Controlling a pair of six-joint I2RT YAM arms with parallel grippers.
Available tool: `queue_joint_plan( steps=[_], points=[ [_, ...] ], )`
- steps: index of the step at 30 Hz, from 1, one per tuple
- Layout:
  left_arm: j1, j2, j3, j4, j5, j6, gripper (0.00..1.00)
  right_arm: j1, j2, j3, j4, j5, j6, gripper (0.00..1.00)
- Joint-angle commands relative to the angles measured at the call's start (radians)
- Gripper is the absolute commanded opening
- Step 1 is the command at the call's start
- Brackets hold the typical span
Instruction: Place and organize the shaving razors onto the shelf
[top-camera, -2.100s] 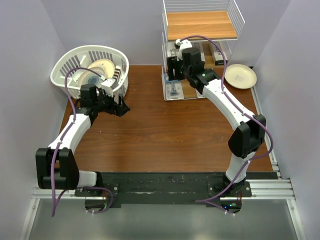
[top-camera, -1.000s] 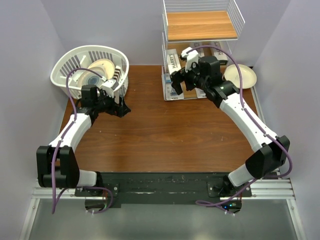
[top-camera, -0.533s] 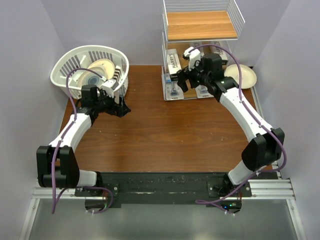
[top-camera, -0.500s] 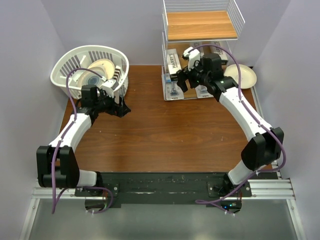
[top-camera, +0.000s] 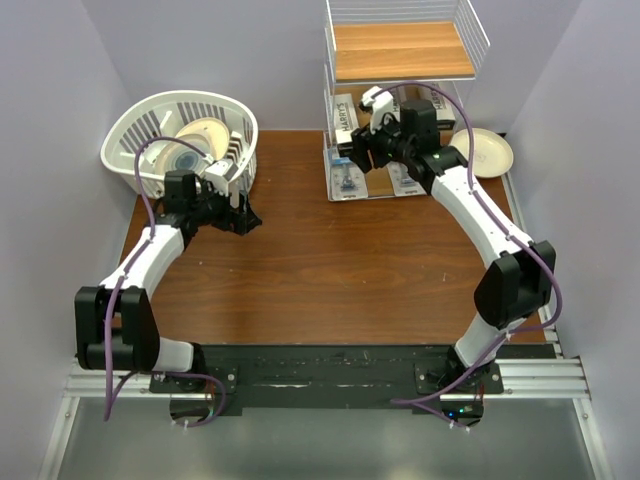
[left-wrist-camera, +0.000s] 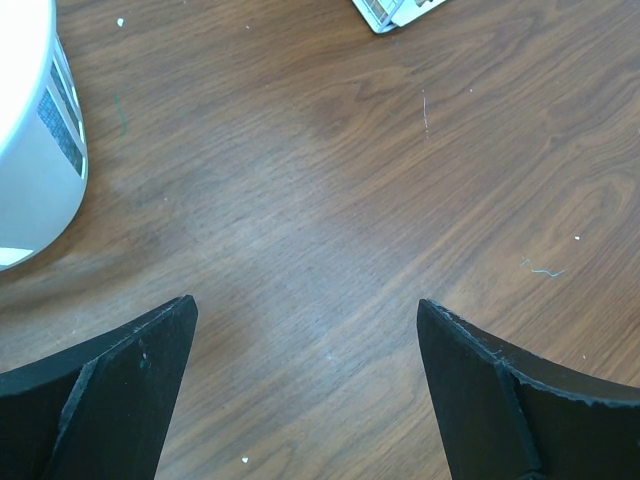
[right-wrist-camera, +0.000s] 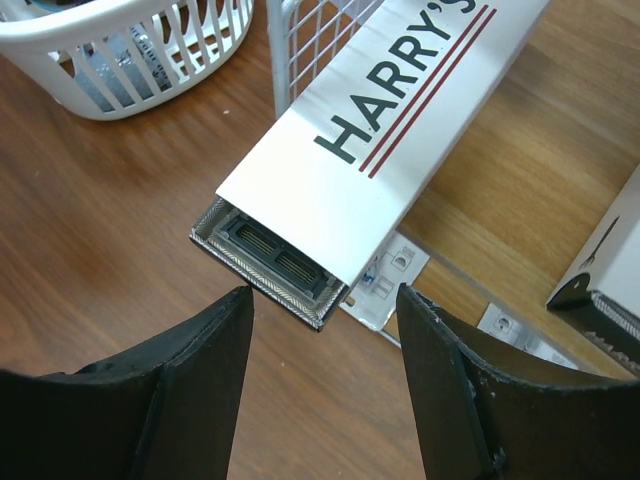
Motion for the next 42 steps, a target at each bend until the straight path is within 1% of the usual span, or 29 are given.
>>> queue_joint_plan(
  steps=[1,3,7,11,21,42],
  points=[
    [0.008,0.016,0.03,0.038,0.019,0.0,0.97,-0.01,0.02,0.065,0.066,-0.033,0.019,0.61],
    [0.008,0.024,0.031,0.039,0.021,0.0,0.97,-0.011,0.037,0.076,0.074,-0.03,0.021,0.61],
    [0.008,0.033,0.042,0.039,0.023,-0.003,0.97,-0.014,0.057,0.096,0.094,-0.03,0.031,0.56],
    [0.008,0.041,0.047,0.039,0.024,-0.002,0.97,-0.019,0.074,0.107,0.109,-0.029,0.039,0.54],
    [0.006,0.072,0.071,0.042,0.029,-0.006,0.97,-0.022,0.1,0.122,0.137,-0.001,0.053,0.54],
    [0.006,0.101,0.087,0.047,0.038,-0.011,0.97,-0.024,0.129,0.136,0.164,-0.001,0.073,0.53]
  ],
)
